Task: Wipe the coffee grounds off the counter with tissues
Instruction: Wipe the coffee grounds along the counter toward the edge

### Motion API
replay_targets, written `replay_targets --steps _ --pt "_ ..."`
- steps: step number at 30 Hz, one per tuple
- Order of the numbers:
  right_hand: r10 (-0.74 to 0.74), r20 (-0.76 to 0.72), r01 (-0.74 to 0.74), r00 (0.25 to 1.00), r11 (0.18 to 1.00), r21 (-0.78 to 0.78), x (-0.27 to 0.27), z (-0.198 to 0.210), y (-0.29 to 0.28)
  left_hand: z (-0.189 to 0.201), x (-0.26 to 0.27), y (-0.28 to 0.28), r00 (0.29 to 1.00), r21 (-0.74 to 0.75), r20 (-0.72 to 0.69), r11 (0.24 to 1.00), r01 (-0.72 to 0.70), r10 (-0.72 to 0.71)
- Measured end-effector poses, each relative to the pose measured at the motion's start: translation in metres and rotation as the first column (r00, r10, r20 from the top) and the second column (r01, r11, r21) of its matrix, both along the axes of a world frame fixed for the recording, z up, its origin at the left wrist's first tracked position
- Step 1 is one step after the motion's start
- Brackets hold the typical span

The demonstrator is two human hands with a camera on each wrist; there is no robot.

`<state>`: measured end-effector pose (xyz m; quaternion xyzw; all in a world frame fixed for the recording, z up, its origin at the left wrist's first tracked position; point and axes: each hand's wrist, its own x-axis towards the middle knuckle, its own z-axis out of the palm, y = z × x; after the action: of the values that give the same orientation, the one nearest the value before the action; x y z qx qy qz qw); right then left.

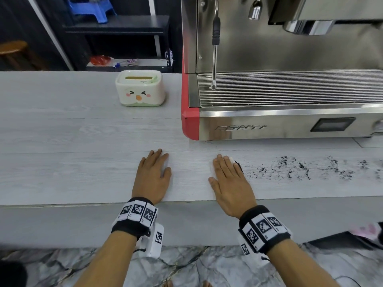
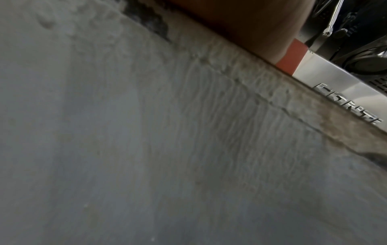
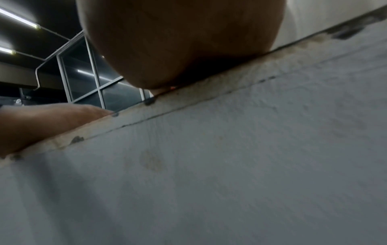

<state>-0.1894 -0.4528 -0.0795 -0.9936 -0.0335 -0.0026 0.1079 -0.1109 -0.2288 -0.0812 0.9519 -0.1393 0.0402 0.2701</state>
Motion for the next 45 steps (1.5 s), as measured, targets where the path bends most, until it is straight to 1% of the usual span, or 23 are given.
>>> replay_targets --steps 2,5,8,13,18,21,25,29,31,34,37,40,43,45 --pt "-0.009 -0.005 0.009 1.000 0.998 0.061 0.004 0.005 0.001 0.000 0.000 0.000 1.000 0.004 -0.001 1.000 -0.002 0.002" --pt "0.050 -0.006 -0.048 0.999 0.988 0.147 0.014 0.011 0.018 0.000 0.000 -0.001 1.000 0.014 0.001 1.000 -0.011 0.011" --pt "0.123 -0.003 -0.122 0.992 0.987 0.105 0.016 0.004 0.037 0.001 0.001 0.000 1.000 0.020 -0.008 1.000 -0.011 0.011" --pt "0.126 0.018 -0.127 0.992 0.987 0.103 0.018 -0.002 0.032 0.001 0.002 0.000 1.000 0.002 -0.003 1.000 -0.018 0.018" --pt "0.058 -0.017 -0.058 0.998 0.998 -0.008 0.015 -0.001 0.014 0.001 0.002 0.000 1.000 -0.011 0.002 1.000 -0.019 0.019" --pt "-0.015 -0.031 0.014 0.999 1.000 -0.028 0.016 -0.002 -0.003 0.000 0.001 0.001 1.000 -0.019 0.013 1.000 -0.012 0.012" --pt "-0.059 -0.027 0.059 0.998 0.998 0.020 0.016 -0.001 -0.012 0.001 0.001 0.001 1.000 -0.021 0.012 1.000 -0.015 0.015" --pt "-0.054 -0.015 0.055 0.998 0.994 0.097 0.027 0.007 0.009 0.000 0.001 -0.001 1.000 -0.015 0.010 1.000 -0.021 0.021" --pt "-0.023 -0.042 0.028 0.999 0.994 0.103 0.036 0.010 0.027 -0.001 0.001 -0.001 1.000 -0.008 0.005 1.000 -0.020 0.020" --pt "0.018 -0.088 -0.013 0.996 0.999 0.051 0.048 0.007 0.045 -0.001 0.001 0.000 1.000 0.000 0.010 1.000 -0.013 0.013" --pt "-0.004 -0.103 0.004 0.995 1.000 -0.007 0.053 0.001 0.033 -0.001 0.002 0.001 1.000 -0.003 -0.001 1.000 -0.012 0.012" --pt "-0.082 -0.109 0.078 0.991 0.996 -0.048 0.052 0.004 0.011 -0.001 0.002 0.001 1.000 -0.010 -0.001 1.000 -0.010 0.010" --pt "-0.143 -0.147 0.144 0.979 0.990 -0.009 0.053 0.010 0.001 -0.001 0.001 0.001 1.000 -0.010 -0.004 1.000 -0.011 0.011" --pt "-0.139 -0.154 0.148 0.978 0.988 0.050 0.055 0.015 0.007 -0.001 0.001 0.001 1.000 -0.008 -0.002 1.000 -0.015 0.015"
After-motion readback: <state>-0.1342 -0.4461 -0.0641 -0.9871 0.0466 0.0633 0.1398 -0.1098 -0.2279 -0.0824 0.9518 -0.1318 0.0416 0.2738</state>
